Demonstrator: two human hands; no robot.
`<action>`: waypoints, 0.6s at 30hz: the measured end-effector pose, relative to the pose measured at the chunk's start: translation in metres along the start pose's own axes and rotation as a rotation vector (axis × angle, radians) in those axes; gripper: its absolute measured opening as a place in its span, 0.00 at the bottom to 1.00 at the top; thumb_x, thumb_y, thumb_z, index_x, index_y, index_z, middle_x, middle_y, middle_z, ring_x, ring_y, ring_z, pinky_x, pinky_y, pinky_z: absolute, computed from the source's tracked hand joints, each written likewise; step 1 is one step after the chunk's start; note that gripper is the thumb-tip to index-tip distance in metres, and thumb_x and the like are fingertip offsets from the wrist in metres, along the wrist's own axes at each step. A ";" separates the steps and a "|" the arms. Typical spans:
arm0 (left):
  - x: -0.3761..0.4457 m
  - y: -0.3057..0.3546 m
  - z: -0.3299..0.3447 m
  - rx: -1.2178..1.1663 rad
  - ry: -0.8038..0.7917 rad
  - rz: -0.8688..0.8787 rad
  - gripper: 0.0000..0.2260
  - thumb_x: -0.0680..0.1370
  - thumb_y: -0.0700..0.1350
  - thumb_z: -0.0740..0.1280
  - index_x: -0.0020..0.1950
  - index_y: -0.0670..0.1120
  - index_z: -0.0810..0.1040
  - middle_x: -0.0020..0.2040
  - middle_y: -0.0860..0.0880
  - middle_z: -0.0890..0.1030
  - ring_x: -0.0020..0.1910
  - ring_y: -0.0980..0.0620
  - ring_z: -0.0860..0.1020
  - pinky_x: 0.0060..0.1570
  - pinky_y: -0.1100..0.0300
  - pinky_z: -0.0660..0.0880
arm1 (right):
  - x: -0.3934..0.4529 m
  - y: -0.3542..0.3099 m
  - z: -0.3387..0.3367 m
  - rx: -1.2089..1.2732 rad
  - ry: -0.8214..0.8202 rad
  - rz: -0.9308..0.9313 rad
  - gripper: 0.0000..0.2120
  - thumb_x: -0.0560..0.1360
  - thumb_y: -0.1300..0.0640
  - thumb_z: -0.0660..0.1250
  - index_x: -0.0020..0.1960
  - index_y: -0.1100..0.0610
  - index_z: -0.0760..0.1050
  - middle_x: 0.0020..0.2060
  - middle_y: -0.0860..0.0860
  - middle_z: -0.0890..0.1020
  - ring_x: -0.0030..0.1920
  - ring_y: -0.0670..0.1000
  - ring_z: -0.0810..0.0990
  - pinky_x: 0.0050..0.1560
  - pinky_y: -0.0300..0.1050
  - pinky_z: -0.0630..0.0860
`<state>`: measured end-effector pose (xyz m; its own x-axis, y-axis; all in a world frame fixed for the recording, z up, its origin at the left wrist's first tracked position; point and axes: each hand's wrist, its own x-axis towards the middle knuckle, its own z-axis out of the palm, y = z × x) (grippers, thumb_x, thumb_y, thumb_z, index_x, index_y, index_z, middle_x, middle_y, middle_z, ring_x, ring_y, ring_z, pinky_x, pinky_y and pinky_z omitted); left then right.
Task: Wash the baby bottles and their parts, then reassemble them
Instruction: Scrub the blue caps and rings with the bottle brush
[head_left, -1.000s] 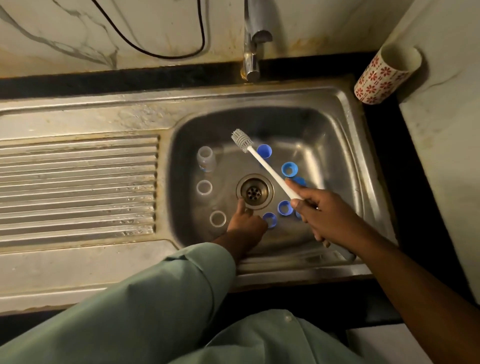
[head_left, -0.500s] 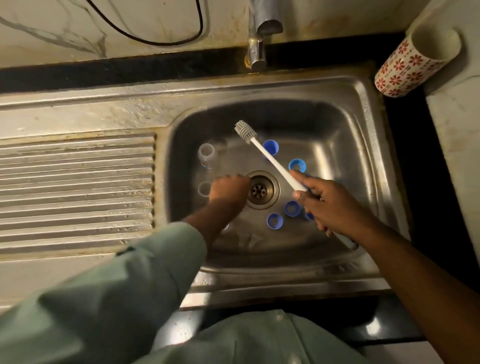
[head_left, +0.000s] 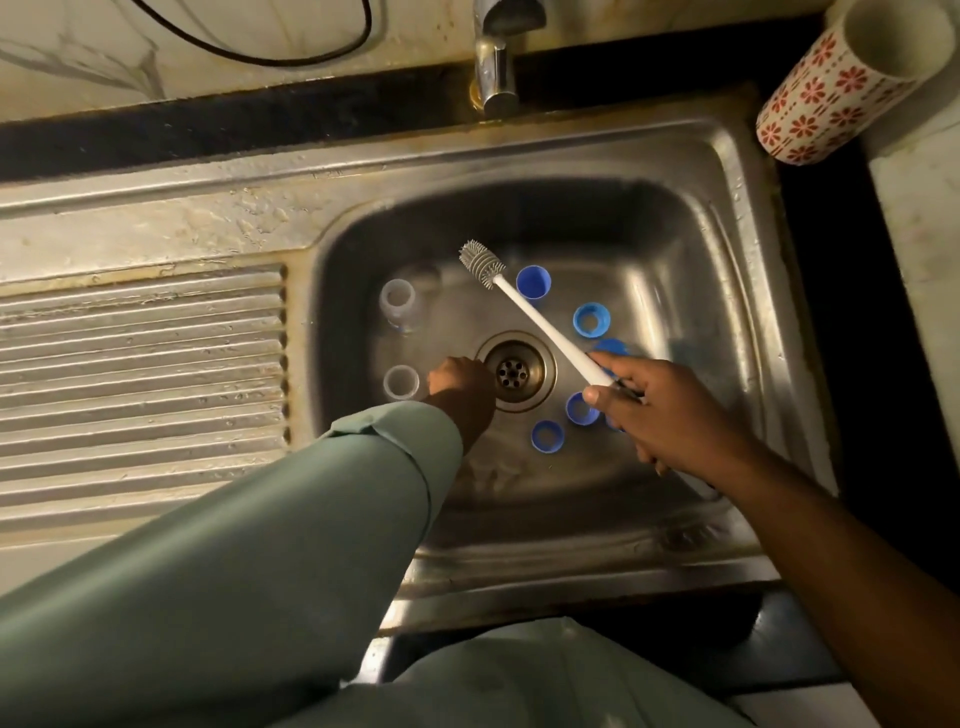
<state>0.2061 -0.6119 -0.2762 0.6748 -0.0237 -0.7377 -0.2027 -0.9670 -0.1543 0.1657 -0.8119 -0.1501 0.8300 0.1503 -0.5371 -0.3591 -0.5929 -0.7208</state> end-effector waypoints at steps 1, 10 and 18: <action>0.000 0.000 0.002 0.017 -0.001 0.007 0.16 0.80 0.40 0.62 0.68 0.45 0.76 0.65 0.45 0.78 0.64 0.44 0.78 0.54 0.53 0.76 | -0.002 0.001 -0.001 0.000 0.005 0.003 0.19 0.78 0.53 0.66 0.67 0.41 0.71 0.32 0.53 0.78 0.20 0.46 0.70 0.21 0.41 0.71; -0.038 -0.020 -0.052 -0.763 0.216 -0.041 0.11 0.79 0.42 0.65 0.61 0.42 0.75 0.54 0.41 0.81 0.51 0.39 0.82 0.50 0.50 0.80 | -0.026 0.001 -0.019 -0.043 0.033 0.001 0.20 0.78 0.52 0.65 0.70 0.44 0.70 0.32 0.50 0.78 0.20 0.46 0.71 0.21 0.39 0.69; -0.111 -0.056 -0.058 -2.226 0.161 -0.026 0.05 0.83 0.41 0.64 0.50 0.46 0.69 0.49 0.39 0.80 0.39 0.41 0.85 0.32 0.49 0.82 | -0.071 -0.025 -0.033 -0.191 -0.011 -0.187 0.18 0.77 0.55 0.67 0.66 0.46 0.75 0.25 0.31 0.76 0.26 0.33 0.75 0.27 0.25 0.67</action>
<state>0.1842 -0.5697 -0.1472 0.7215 0.0882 -0.6868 0.6101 0.3880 0.6908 0.1293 -0.8335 -0.0794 0.8695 0.2791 -0.4076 -0.1120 -0.6924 -0.7128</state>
